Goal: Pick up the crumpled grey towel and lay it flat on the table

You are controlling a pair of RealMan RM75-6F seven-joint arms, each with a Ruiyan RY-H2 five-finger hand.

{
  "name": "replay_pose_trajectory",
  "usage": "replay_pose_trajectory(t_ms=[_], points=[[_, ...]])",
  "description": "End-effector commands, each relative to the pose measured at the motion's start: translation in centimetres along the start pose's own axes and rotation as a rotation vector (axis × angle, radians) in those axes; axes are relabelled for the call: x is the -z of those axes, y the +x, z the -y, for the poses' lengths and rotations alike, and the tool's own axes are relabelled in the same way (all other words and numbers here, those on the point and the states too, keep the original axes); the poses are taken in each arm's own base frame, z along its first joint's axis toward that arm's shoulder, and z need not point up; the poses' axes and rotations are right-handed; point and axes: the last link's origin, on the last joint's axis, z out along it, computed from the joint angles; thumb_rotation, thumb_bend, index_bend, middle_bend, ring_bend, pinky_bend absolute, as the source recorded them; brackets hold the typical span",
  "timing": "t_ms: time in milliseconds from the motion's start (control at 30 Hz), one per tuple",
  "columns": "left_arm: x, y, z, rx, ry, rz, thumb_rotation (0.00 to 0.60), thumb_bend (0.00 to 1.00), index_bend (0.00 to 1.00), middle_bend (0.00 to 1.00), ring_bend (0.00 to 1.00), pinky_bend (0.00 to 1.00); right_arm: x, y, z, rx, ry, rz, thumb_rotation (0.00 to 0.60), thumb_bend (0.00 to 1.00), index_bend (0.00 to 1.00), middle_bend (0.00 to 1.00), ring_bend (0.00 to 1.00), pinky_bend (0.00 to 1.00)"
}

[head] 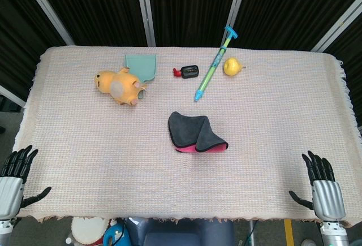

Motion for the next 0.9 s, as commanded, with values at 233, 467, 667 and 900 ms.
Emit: replay_pose_trajectory(t_ms=[233,467,667,900], points=[[-0.1,0.1,0.0,0.002,0.002,-0.006,0.6,0.05,0.0,0.0,0.0,0.02,-0.1,0.0,0.2,0.007,0.014,-0.002,0.6,0.17,0.0,0.0,0.0,0.0],[-0.4,-0.1,-0.2,0.003,-0.002,-0.007,0.6,0.05,0.0,0.0,0.0,0.02,-1.3,-0.3,1.7,-0.002,0.064,-0.022,0.6,0.16,0.05,0.01,0.0,0.0],[-0.6,-0.6,-0.4,-0.007,-0.011,0.001,0.6,0.05,0.0,0.0,0.0,0.02,-3.7,-1.1,5.1,-0.012,0.174,-0.075,0.6,0.17,0.22,0.09,0.03,0.03],[-1.0,-1.0,-0.3,-0.019,-0.009,0.007,0.6,0.05,0.0,0.0,0.0,0.02,-7.1,-2.4,9.5,-0.039,0.24,-0.097,0.6,0.16,0.24,0.11,0.04,0.04]])
